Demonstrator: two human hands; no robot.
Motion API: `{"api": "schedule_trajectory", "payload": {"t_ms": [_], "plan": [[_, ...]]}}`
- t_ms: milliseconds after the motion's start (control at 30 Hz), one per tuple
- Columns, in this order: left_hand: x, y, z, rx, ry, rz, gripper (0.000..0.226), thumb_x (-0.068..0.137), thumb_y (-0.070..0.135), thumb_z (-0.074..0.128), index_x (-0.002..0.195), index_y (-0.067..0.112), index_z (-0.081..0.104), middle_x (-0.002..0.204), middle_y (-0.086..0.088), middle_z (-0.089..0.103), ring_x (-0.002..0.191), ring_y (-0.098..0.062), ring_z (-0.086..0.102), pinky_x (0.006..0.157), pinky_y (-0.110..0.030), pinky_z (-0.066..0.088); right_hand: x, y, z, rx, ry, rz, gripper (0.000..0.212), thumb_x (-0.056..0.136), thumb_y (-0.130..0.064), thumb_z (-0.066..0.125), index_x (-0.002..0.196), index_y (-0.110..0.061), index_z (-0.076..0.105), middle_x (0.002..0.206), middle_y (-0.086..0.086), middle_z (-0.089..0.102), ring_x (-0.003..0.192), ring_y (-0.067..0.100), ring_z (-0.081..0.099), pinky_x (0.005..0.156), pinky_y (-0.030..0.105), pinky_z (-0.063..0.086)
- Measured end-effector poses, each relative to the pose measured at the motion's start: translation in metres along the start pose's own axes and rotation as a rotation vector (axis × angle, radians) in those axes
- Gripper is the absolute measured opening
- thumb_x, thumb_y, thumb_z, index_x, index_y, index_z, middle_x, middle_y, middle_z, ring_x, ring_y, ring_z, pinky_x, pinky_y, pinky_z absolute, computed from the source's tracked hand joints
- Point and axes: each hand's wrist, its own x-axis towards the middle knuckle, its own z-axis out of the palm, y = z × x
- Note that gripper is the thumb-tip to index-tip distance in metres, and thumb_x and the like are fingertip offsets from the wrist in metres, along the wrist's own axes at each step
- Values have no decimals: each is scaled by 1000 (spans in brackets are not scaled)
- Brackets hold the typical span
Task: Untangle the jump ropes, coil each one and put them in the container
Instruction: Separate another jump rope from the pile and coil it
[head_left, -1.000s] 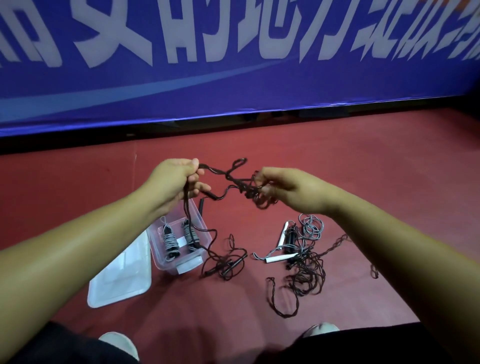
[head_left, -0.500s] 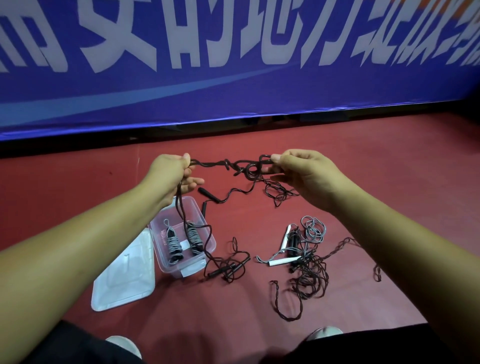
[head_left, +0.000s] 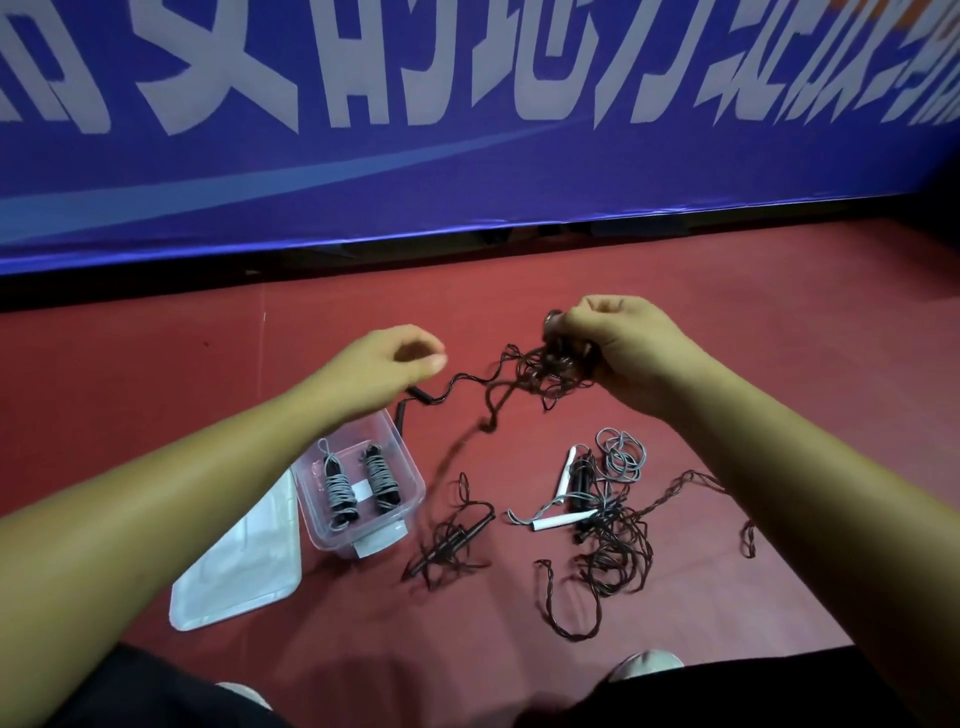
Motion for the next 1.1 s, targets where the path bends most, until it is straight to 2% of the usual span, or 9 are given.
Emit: {"api": "schedule_trajectory", "payload": {"t_ms": [100, 200, 333, 467, 567, 700, 833, 933, 1100], "plan": [[-6, 21, 12, -138, -178, 115, 46, 85, 58, 65, 119, 27, 62, 120, 7, 69, 117, -8, 62, 106, -37, 46, -1, 2, 9, 18, -85, 20, 37, 93, -7, 64, 63, -11, 44, 52, 1, 50, 51, 11, 54, 52, 24, 54], [-5, 27, 27, -174, -282, 192, 53, 79, 54, 73, 119, 22, 59, 105, -4, 73, 103, -15, 68, 100, -45, 51, 1, -1, 15, 166, -181, 47, 31, 92, -10, 64, 68, -9, 45, 61, 7, 41, 56, 16, 50, 58, 27, 59], [-2, 31, 30, -238, -110, 234, 35, 97, 47, 52, 106, 14, 60, 61, 0, 49, 53, -17, 52, 57, -31, 47, 2, -2, 11, 172, -251, 44, 18, 87, -17, 63, 76, -10, 51, 72, 13, 56, 59, 19, 53, 52, 27, 52], [10, 42, 29, -435, 121, 10, 32, 106, 25, 37, 95, 9, 62, 51, -2, 52, 42, -17, 52, 46, -23, 40, 3, -2, 5, 37, -263, -27, 20, 89, -13, 62, 75, -7, 50, 65, 9, 56, 48, 16, 44, 47, 25, 36], [15, 42, 23, -679, 154, -202, 31, 103, 18, 36, 83, 8, 57, 63, -13, 70, 58, -26, 70, 54, -25, 52, 3, -1, 4, -157, -257, -92, 21, 96, -10, 60, 76, -6, 54, 62, 7, 54, 47, 17, 36, 49, 29, 22], [17, 35, 10, -928, 106, -238, 30, 104, 15, 35, 86, 4, 56, 75, -20, 73, 70, -30, 74, 60, -28, 58, 5, 1, -1, -271, -210, -56, 22, 97, -9, 60, 75, -8, 60, 62, 15, 51, 45, 15, 31, 46, 27, 19], [16, 34, 15, -922, 120, -247, 30, 106, 20, 36, 87, 6, 54, 71, -15, 71, 51, -20, 66, 42, -19, 47, 8, 6, -1, -320, -173, 15, 17, 99, -7, 55, 86, -5, 66, 56, 15, 49, 39, 15, 30, 41, 20, 22], [16, 30, 23, -962, 118, -213, 33, 107, 27, 38, 85, 9, 55, 75, -16, 72, 70, -26, 69, 59, -27, 55, 7, 4, 2, -278, -187, 58, 20, 100, -3, 49, 108, 1, 67, 55, 12, 49, 41, 17, 33, 42, 22, 23], [9, 36, 28, -1031, -31, -186, 29, 106, 40, 33, 96, 16, 45, 97, -29, 71, 81, -36, 71, 67, -39, 58, 4, 7, 8, -184, -271, 95, 22, 101, 4, 39, 94, 1, 59, 73, 11, 55, 53, 15, 38, 50, 28, 25]]}}
